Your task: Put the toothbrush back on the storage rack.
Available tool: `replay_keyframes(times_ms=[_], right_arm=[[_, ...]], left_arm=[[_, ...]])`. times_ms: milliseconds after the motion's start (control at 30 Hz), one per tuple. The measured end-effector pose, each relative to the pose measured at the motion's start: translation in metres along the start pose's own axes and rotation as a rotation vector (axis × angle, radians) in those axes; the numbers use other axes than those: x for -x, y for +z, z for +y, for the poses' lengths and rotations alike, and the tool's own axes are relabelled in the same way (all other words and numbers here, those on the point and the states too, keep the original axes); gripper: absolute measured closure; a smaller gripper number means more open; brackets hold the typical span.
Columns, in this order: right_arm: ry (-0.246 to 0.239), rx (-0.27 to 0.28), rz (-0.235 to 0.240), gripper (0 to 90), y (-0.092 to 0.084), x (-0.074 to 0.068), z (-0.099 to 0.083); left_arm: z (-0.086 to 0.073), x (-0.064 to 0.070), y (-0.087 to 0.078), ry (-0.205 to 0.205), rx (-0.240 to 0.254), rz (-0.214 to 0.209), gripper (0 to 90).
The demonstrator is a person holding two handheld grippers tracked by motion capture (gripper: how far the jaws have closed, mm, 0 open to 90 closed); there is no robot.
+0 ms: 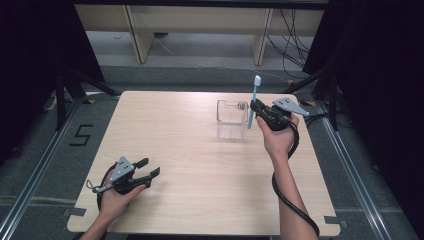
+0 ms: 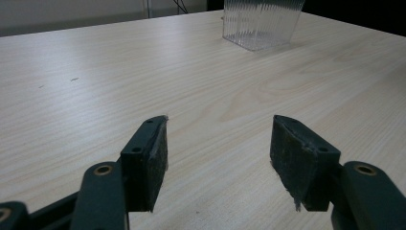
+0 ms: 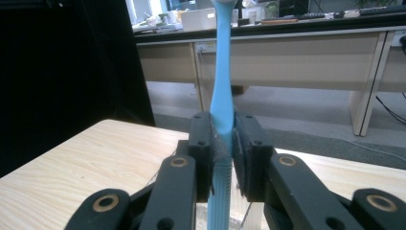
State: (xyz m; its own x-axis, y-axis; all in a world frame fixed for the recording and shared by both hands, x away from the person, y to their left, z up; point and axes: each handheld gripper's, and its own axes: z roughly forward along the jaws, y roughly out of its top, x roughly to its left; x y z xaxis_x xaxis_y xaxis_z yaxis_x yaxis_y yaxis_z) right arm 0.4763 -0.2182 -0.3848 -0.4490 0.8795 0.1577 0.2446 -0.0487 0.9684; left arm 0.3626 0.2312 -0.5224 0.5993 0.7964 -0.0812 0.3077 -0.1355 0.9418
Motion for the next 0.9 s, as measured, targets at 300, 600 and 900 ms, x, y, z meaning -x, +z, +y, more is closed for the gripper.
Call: replay_keyframes(times_ms=[300,600,900], right_arm=[[-0.014,0.041,0.001,78.7,0.009,0.003,0.006],[-0.024,0.069,-0.002,78.7,0.018,0.003,0.013],[-0.013,0.075,-0.014,78.7,0.027,0.005,0.012]], left_arm=[[0.000,0.000,0.000,-0.001,-0.003,0.002,37.9],[0.000,0.000,0.000,-0.001,-0.002,0.002,37.9],[0.000,0.000,0.000,-0.004,-0.003,0.001,37.9]])
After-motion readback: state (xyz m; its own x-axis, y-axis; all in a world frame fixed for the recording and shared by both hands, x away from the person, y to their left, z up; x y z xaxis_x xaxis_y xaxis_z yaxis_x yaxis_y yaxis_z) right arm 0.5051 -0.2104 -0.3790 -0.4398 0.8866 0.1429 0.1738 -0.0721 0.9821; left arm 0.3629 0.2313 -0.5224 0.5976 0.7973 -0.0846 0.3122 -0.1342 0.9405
